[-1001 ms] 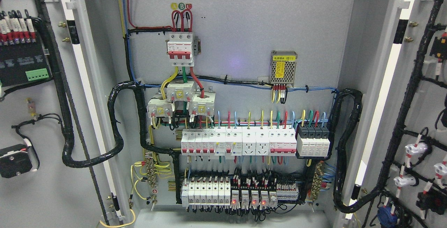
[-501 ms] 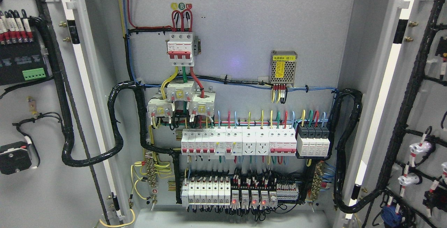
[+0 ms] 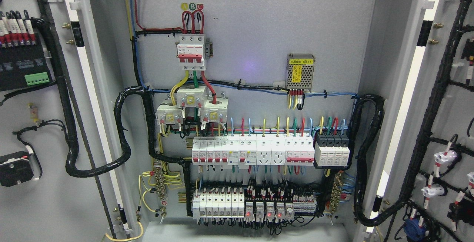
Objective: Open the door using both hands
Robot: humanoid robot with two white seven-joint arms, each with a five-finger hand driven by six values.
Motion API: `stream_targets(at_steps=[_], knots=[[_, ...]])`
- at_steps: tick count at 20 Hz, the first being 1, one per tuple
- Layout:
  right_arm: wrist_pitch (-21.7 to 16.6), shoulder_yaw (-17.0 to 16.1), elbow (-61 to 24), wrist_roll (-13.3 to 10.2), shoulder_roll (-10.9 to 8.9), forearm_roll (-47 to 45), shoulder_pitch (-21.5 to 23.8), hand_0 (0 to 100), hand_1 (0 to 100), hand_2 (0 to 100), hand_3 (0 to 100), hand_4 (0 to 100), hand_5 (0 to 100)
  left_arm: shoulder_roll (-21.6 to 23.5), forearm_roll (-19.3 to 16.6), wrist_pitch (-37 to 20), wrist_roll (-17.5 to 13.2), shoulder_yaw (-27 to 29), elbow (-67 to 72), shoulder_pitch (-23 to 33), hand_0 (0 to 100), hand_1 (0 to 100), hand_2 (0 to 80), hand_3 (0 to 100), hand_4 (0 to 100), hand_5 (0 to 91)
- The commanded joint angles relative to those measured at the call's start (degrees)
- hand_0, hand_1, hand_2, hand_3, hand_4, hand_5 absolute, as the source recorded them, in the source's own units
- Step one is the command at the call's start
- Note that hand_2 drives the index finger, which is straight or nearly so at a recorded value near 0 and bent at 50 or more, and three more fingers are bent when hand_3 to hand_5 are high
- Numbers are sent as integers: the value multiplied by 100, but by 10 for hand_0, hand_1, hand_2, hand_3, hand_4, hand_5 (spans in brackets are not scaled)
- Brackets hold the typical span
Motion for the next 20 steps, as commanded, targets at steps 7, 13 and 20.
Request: stream_targets(at_steps=[7,13,20], knots=[[-15,519,-278,1091,10,-4,176,0,0,0,0,0,0,-2339,-2281,-3326,-30,-2032,-1145,574,0,0,0,0,0,0],[20,1502,-191,1101,-25,478,483,0,0,0,0,0,0,-2850,-3162,-3730,-21,-2613,-1110,970,0,0,0,0,0,0],[11,2770,1800,1083,10,1709,861,0,0,0,0,0,0,-2877,-3286,-3731,-21,-2640,-690,1093,0,0,0,0,0,0]])
